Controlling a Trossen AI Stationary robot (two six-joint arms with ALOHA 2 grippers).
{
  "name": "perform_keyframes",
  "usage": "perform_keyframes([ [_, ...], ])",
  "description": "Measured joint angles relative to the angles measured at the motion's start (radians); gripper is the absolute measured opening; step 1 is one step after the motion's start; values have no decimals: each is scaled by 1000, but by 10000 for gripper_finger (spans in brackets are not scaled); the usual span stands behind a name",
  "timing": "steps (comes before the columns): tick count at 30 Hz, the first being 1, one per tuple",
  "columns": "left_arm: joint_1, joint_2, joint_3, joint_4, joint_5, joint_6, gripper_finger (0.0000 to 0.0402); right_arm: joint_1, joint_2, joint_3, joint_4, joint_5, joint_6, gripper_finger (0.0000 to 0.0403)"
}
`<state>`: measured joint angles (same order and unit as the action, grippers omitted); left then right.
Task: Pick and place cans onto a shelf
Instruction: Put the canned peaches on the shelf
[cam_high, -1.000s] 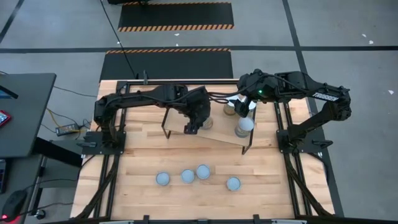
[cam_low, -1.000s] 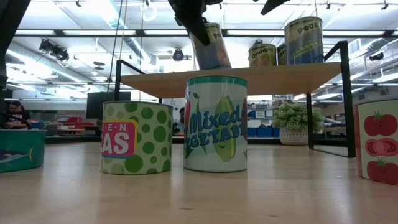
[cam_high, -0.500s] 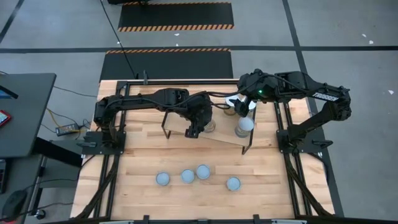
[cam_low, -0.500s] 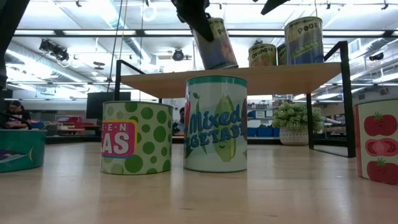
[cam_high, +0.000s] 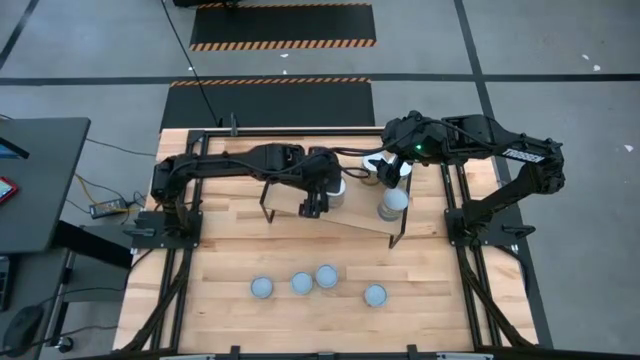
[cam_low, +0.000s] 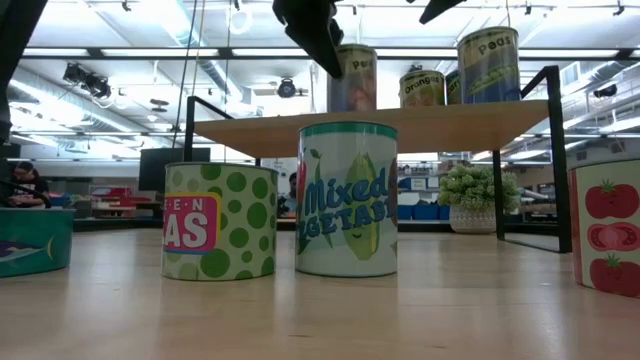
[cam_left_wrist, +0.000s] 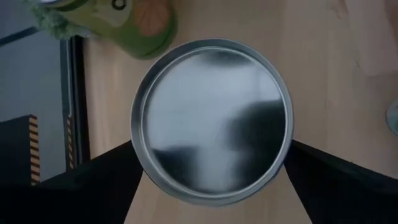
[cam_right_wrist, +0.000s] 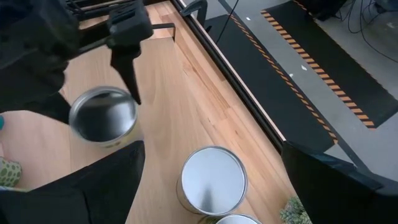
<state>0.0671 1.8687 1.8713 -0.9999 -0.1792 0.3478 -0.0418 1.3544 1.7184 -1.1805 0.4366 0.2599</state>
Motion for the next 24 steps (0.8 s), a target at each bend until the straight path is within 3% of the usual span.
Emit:
perform_keyframes([
  [15,17,-71,0,-73,21,4,385,0,-1,0,7,15,0,385],
  [18,38,-69,0,-108,-21,3,385,0,-1,0,16,15,0,385],
  [24,72,-58,0,-14,20,-60,385,0,-1,0,39,15,0,385],
])
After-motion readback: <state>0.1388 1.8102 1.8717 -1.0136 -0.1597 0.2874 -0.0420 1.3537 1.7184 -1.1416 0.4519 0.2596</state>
